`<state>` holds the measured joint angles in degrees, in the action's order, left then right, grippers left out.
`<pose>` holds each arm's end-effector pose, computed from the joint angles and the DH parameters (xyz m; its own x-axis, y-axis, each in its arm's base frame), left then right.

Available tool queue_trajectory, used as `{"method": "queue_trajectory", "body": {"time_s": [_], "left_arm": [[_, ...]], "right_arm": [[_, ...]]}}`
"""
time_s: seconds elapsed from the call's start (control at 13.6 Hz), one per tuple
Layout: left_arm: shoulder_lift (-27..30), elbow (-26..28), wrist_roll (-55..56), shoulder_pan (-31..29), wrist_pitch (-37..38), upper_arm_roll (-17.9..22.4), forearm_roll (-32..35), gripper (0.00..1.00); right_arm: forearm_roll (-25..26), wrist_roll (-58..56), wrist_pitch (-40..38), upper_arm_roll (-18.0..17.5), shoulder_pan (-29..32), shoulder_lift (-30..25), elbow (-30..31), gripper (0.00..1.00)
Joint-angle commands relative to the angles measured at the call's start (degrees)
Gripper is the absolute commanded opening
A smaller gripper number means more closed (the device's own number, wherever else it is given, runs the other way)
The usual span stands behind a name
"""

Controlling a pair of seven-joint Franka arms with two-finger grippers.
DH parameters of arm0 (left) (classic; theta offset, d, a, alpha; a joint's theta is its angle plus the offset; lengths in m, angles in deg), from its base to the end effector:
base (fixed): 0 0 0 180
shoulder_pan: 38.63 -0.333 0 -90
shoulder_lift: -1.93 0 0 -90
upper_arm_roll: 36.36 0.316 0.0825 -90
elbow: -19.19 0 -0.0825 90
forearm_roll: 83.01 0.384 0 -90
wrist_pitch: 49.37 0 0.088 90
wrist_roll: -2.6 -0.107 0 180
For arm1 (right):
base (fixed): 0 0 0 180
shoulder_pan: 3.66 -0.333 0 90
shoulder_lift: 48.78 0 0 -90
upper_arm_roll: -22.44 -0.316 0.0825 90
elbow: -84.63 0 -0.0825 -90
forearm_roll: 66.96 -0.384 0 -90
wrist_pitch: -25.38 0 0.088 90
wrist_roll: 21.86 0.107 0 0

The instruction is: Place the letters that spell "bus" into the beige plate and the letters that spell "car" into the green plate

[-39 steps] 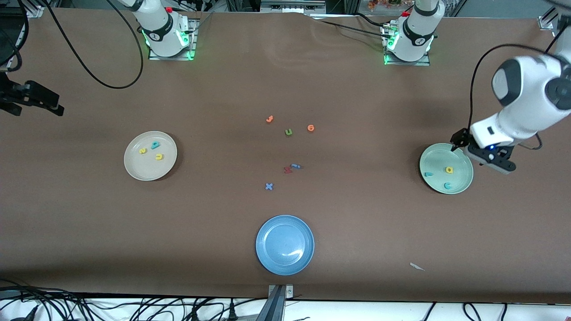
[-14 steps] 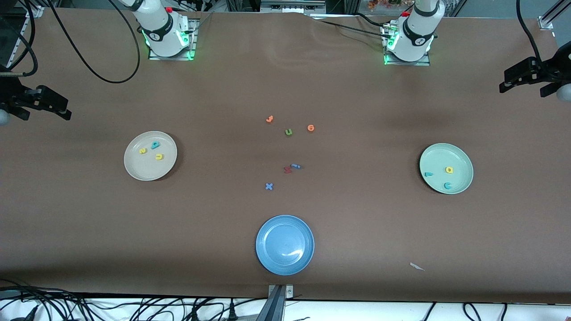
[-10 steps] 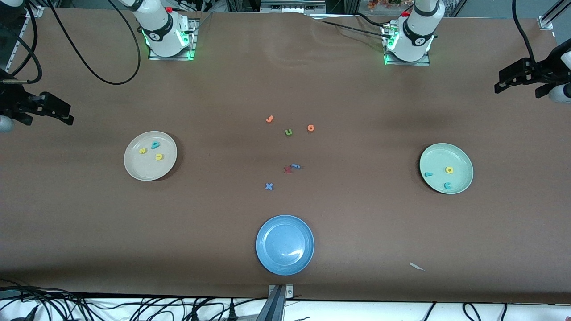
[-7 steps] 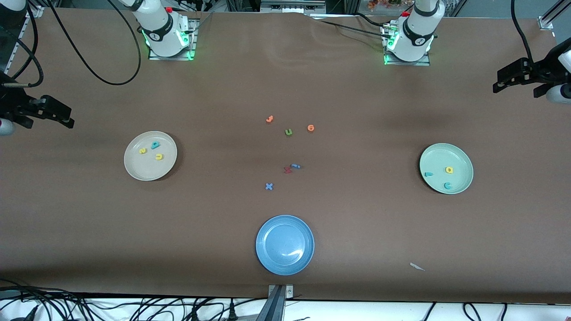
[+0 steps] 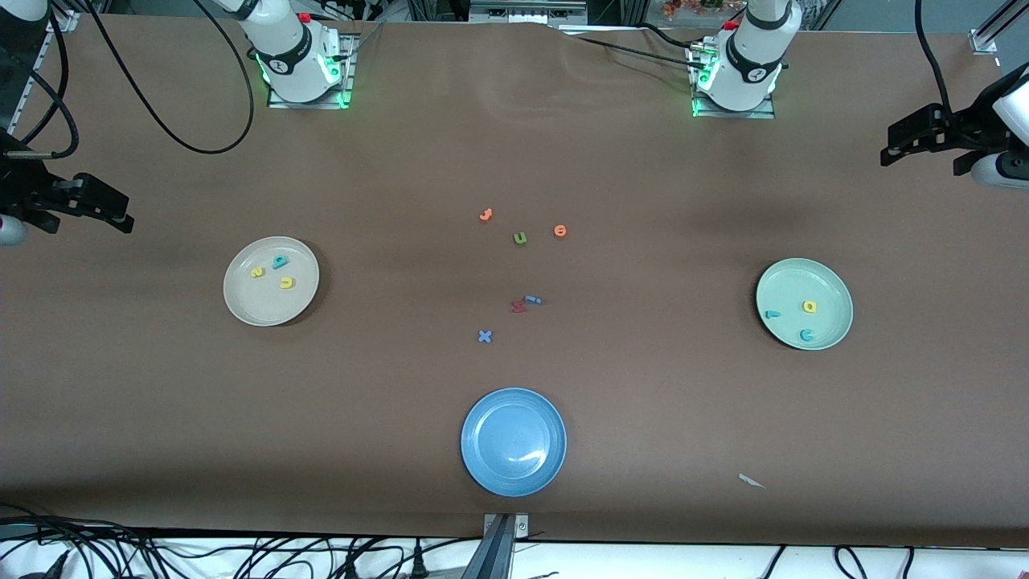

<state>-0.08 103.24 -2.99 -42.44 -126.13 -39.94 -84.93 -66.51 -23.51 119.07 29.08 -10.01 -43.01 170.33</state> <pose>0.5405 -0.0013 0.6349 0.9824 -0.1014 -0.1572 -0.0944 -0.9942 0.0512 0.5917 -0.0002 0.6086 0.9989 0.0253 0.0388 0.0245 -0.9995 0.0206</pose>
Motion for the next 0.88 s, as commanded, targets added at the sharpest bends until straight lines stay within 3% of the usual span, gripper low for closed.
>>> {"method": "queue_trajectory", "body": {"time_s": [0.0,0.22,0.59,0.81], "left_arm": [[-2.2,-0.7,0.6,-0.3,-2.6,-0.2,-0.4,1.0],[-2.0,-0.3,0.6,-0.2,-4.6,-0.3,-0.7,1.0],[2.3,6.3,0.6,-0.6,-7.7,-0.3,-0.9,1.0],[3.0,7.4,0.5,-0.5,-8.2,-0.3,-0.7,1.0]], "right_arm": [[1.0,0.9,0.5,-0.8,0.4,-0.6,0.9,1.0],[1.0,0.8,0.5,-0.8,0.4,-0.5,0.9,1.0],[1.3,1.2,0.7,-0.8,0.3,-0.4,0.7,1.0],[1.0,2.3,0.6,-0.8,0.4,-0.4,0.7,1.0]]}}
